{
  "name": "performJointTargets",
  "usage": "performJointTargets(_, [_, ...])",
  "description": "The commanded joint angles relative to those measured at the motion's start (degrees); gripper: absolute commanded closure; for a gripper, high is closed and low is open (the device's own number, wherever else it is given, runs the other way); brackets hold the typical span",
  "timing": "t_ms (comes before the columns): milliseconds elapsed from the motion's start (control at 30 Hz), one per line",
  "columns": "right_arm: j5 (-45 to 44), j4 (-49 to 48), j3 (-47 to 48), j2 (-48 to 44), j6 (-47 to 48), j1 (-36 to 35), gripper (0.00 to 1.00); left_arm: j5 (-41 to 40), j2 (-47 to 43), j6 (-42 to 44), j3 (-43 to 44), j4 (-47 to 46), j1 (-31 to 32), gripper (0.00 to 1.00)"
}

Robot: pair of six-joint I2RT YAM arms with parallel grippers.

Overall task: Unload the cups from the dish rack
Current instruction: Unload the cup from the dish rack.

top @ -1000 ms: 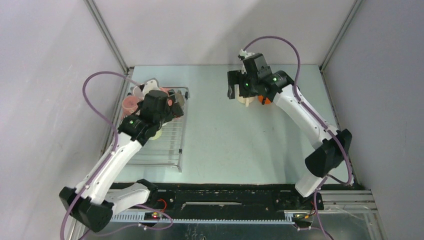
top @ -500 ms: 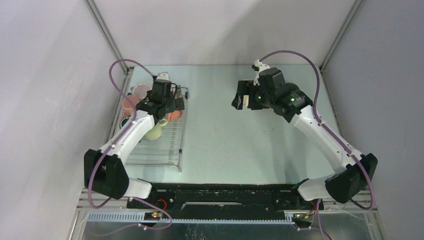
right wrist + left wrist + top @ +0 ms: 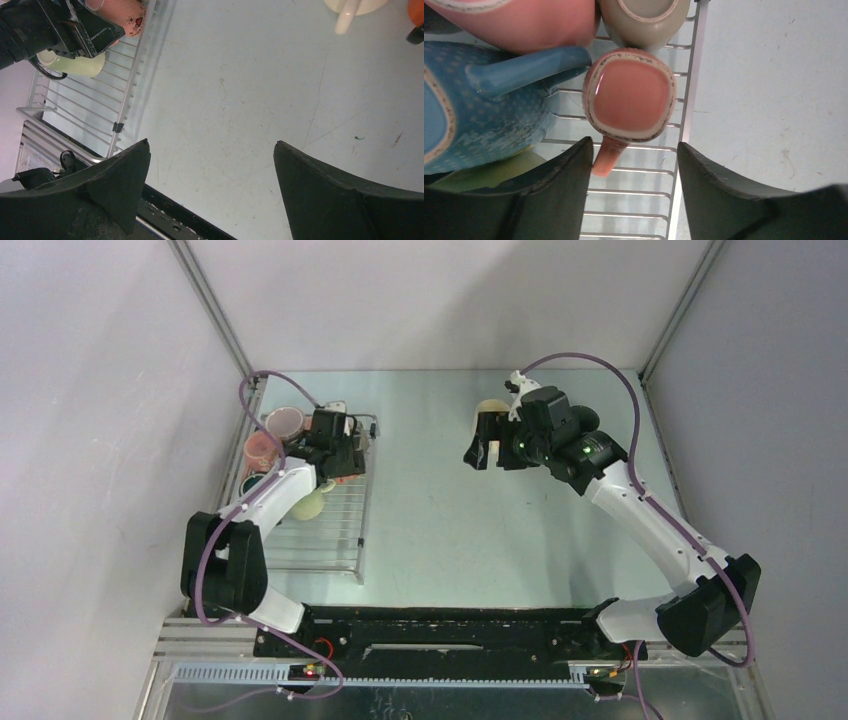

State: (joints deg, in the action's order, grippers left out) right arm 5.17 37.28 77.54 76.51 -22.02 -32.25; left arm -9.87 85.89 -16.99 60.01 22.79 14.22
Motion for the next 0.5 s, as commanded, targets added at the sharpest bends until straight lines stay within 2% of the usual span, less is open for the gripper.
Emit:
performJointTargets(0, [0.63,-2.22,-0.89,-2.28,-1.24,-0.09,0.01,1.85,0.10,-0.40,-1.67,-2.48,-0.11,0.37])
performJointTargets(100, [0.54,-2.49,-1.20,-2.33,-1.35,-0.09,0.01,2.06,0.26,-1.69,-1.93,-2.48,0.31,0.43])
performJointTargets(467, [0.76,-2.48,-1.66,-1.64,-2.22,-0.29,0.02,-2.93,3.05,-4.84,-1.95,-1.13,1.99,0.51])
